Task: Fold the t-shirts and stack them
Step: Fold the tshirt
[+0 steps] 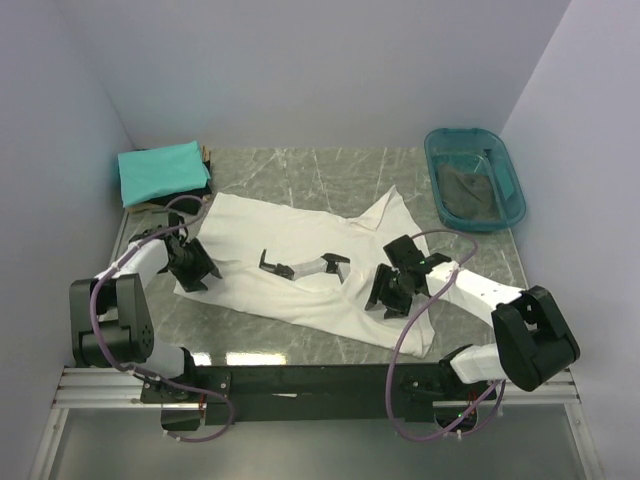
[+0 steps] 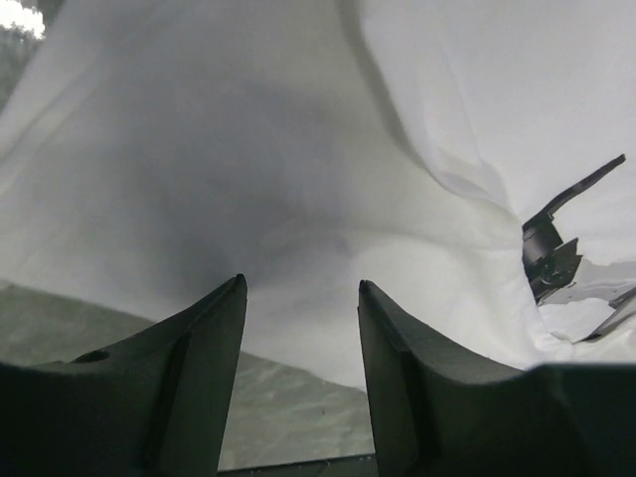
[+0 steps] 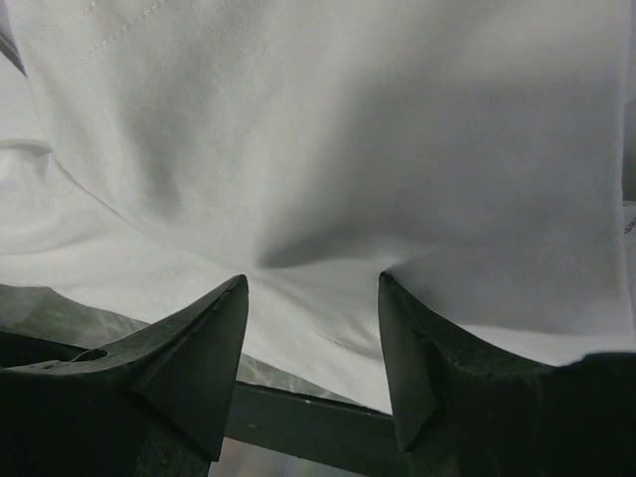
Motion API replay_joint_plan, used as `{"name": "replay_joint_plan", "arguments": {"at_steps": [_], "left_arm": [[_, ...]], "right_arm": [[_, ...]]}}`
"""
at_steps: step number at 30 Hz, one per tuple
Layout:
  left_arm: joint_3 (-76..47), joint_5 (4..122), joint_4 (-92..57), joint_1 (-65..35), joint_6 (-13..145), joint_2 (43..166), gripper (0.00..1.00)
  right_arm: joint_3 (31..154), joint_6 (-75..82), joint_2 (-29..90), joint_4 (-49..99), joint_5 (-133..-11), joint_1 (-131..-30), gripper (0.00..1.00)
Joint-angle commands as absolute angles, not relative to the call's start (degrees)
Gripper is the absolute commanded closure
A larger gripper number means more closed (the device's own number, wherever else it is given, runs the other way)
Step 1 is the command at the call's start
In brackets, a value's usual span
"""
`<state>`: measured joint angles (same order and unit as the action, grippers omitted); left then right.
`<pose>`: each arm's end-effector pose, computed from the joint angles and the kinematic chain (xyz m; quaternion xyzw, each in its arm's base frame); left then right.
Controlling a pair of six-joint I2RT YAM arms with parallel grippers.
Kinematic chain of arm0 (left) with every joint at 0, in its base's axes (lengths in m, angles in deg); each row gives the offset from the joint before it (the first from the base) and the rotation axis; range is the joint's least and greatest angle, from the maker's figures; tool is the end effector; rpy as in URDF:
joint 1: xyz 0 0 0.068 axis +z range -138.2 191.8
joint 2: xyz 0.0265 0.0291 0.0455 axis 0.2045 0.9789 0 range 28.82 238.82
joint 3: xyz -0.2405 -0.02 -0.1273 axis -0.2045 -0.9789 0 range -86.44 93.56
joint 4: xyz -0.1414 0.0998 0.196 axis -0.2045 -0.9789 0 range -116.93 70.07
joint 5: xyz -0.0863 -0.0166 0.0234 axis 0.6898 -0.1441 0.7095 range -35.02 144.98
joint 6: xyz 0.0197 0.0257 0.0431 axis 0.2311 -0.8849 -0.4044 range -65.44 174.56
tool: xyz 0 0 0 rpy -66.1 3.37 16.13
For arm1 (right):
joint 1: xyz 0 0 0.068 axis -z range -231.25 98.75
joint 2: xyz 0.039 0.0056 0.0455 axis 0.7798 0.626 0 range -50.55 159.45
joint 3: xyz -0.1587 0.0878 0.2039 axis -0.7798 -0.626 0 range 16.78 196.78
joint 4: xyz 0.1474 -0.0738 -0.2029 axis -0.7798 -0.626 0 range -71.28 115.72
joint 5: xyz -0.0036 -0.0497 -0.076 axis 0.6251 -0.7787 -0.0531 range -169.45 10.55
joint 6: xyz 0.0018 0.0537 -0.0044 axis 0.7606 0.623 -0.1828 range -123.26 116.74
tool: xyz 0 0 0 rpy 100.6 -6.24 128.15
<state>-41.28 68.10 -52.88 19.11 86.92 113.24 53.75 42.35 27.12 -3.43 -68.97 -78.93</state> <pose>0.2542 0.0245 0.1642 -0.3164 0.9293 -0.1435 0.1255 0.1972 0.1107 0.1550 0.1369 0.9710 0.1761 0.0862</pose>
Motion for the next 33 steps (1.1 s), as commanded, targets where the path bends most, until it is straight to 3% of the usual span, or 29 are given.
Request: {"name": "replay_joint_plan", "arguments": {"at_steps": [1, 12, 33], "left_arm": [[-37.59, 67.2, -56.83, 19.36, 87.52, 110.03, 0.45], [-23.17, 62.98, -55.7, 21.73, 83.74, 119.16, 0.48], [-20.53, 63.24, -51.92, 19.01, 83.56, 130.51, 0.57]], "right_arm": [[52.01, 42.89, 26.45, -14.97, -72.77, -79.63, 0.37], [60.28, 41.04, 25.83, -19.72, -75.67, -79.72, 0.37], [59.4, 42.53, 27.32, -16.38, -74.0, -80.16, 0.37]]}}
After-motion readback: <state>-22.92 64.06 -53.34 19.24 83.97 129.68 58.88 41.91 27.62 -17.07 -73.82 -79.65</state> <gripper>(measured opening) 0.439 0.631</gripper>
